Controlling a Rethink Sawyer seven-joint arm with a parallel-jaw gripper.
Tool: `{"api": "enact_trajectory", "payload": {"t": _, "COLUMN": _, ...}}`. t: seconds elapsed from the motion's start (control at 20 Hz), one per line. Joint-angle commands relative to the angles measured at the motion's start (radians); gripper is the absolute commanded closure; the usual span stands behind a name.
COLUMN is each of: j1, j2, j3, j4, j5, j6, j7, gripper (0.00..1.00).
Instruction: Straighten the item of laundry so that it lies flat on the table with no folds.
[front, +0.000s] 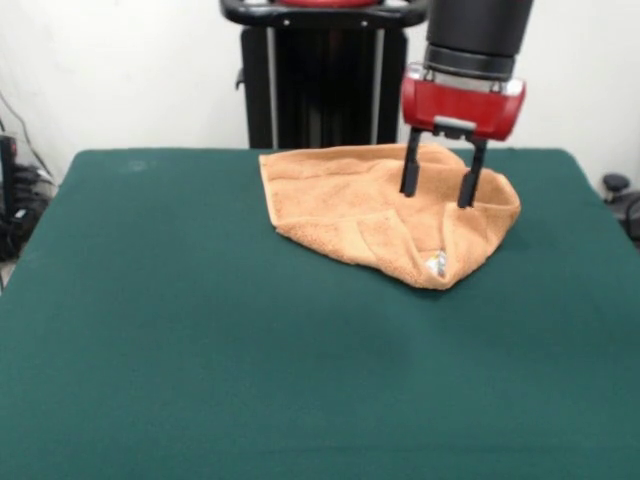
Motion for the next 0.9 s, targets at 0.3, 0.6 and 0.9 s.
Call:
{"api": "enact_trajectory", "payload": {"t": 0.3, "j1": -0.015, "j2": 0.153, "j3": 0.176, "j4": 0.035, "j5": -0.049, "j6": -0.101, "j7": 0.141, "gripper": 0.0}}
{"api": "enact_trajectory", "payload": {"t": 0.6, "j1": -0.028, "j2": 0.175, "j3": 0.193, "j4": 0.036, "j5": -0.061, "j6": -0.128, "j7": 0.141, "gripper": 0.0}}
{"api": "enact_trajectory", "payload": {"t": 0.9, "j1": -0.029, "j2": 0.179, "j3": 0.2, "j4": 0.066, "j5": -0.066, "j6": -0.166, "j7": 0.18, "gripper": 0.0}}
